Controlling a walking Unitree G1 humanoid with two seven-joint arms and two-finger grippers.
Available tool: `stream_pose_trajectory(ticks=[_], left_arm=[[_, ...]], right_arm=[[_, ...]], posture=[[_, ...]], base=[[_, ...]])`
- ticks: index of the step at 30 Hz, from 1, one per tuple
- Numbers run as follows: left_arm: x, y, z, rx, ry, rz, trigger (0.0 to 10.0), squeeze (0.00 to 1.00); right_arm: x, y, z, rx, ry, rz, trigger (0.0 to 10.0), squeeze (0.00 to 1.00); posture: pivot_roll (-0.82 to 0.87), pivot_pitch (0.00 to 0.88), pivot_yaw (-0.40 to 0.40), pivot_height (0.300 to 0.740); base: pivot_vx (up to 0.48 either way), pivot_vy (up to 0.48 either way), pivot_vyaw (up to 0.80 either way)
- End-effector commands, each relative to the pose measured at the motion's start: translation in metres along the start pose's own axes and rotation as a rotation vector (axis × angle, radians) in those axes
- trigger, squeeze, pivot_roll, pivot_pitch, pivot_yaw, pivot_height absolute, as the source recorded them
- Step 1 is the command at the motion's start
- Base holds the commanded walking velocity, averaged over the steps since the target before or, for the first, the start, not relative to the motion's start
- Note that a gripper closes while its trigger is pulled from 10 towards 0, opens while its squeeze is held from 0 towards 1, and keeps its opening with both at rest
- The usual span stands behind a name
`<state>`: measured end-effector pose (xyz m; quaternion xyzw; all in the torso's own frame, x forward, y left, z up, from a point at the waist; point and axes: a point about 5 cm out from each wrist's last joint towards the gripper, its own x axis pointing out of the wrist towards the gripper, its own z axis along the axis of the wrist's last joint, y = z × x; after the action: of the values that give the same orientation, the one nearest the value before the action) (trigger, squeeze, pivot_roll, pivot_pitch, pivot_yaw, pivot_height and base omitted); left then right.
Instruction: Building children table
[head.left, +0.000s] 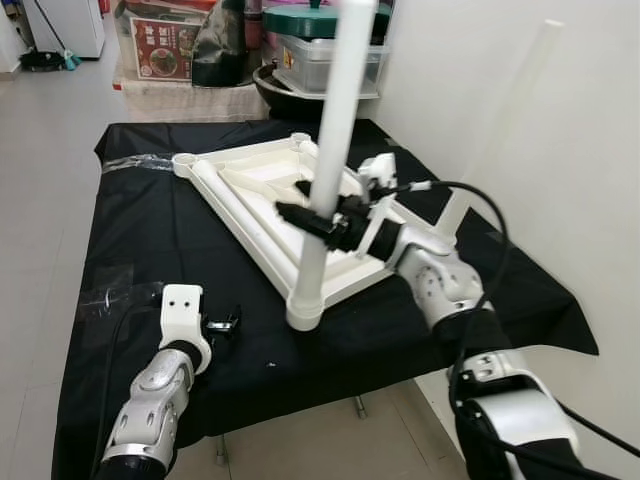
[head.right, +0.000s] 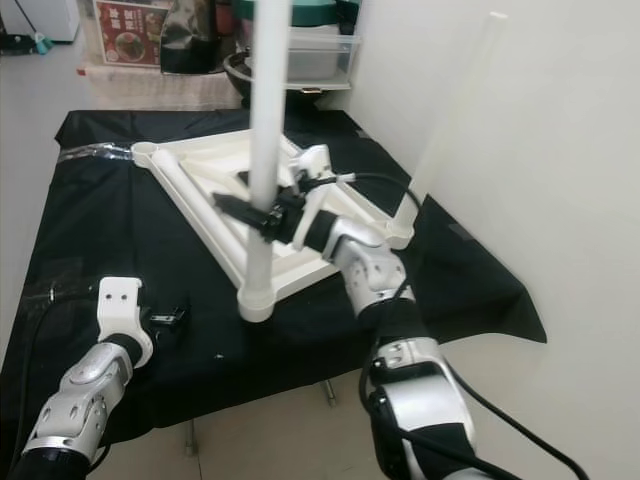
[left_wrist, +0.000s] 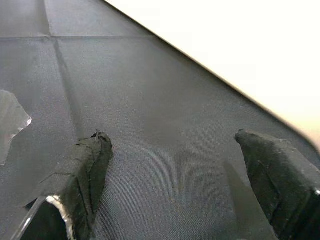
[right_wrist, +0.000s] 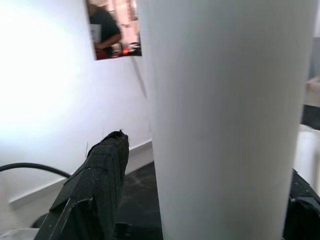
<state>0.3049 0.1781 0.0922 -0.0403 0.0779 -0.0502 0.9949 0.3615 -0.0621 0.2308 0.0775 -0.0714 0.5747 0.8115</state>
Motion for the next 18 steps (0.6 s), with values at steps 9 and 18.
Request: stream_pose_trajectory(ticks=[9, 18], left_arm=[[-0.003, 0.000, -0.013, -0.011, 0.053, 0.011, 10.0, 0.00], [-0.002, -0.004, -0.015, -0.019, 0.054, 0.002, 10.0, 0.00]], right_arm=[[0.020, 0.033, -0.050, 0.040, 0.120, 0.081, 0.0, 0.00], [-0.072, -0.042, -0.085, 0.169, 0.331, -1.202, 0.0, 0.00]], posture=[[0.13, 0.000, -0.167, 0.740], [0.10, 0.000, -0.155, 0.740]], base=[[0.000, 0.000, 0.00], [0.000, 0.000, 0.00]])
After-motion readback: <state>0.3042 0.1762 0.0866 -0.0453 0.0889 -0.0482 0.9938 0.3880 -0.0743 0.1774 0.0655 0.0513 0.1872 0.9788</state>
